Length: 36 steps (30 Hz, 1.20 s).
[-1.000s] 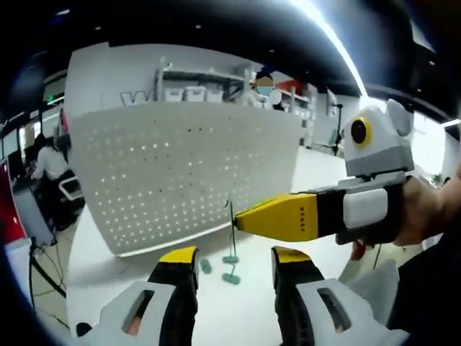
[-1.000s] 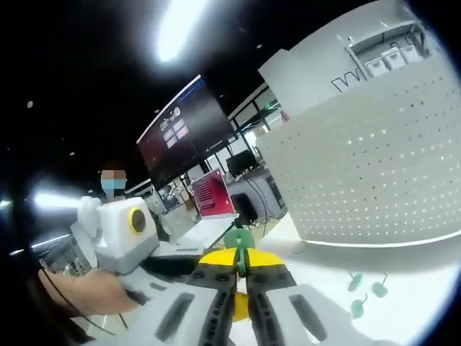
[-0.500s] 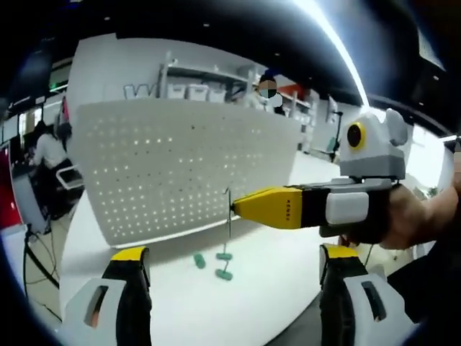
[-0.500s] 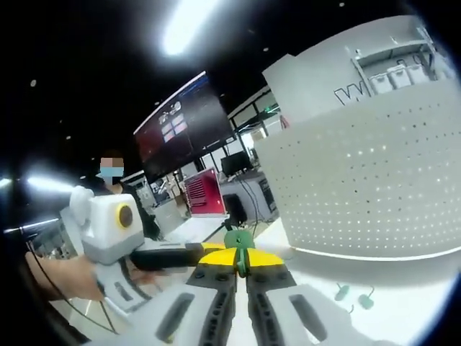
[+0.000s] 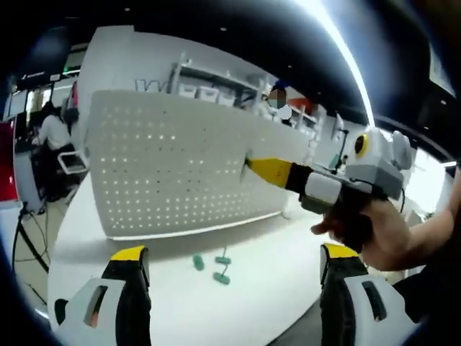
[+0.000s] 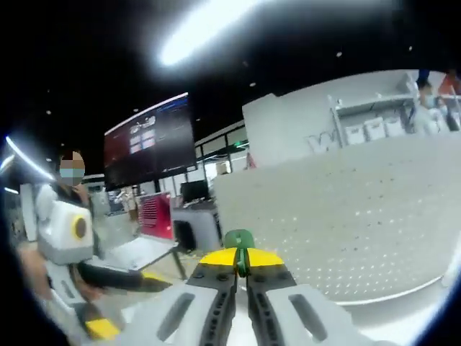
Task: Insert the hook assembly into the mounting plate slot until the hook locks in place.
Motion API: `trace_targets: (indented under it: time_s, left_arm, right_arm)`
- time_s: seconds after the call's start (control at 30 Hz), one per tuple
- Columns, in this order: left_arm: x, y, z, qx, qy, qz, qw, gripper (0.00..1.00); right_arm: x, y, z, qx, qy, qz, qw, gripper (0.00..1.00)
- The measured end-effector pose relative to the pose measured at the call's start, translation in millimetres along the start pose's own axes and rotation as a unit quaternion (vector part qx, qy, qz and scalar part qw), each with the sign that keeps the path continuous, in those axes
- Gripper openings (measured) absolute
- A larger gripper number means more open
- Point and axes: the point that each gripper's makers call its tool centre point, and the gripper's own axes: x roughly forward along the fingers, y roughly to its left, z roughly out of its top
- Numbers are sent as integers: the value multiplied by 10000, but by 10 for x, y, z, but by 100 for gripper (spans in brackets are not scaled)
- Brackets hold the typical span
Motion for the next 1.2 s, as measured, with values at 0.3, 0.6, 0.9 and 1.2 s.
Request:
trace_targets:
  time_s: [0.3, 0.6, 0.9, 1.2]
  left_arm:
    - [-8, 67, -39, -128, 37, 52, 9999, 98]
    - [37, 116, -75, -260, 91, 81, 9996, 97]
    - [108, 125, -123, -247, 197, 79, 9995, 96]
    - [104, 185, -143, -331, 179, 132, 9992, 96]
  right_arm:
    - [279, -537, 19, -64, -126, -739, 9972, 0]
    - [500, -1016, 170, -22, -319, -1220, 9920, 0]
    - [720, -1349, 294, 57, -424, -1566, 9867, 0]
    - [842, -1588, 335, 107, -338, -1788, 9832, 0]
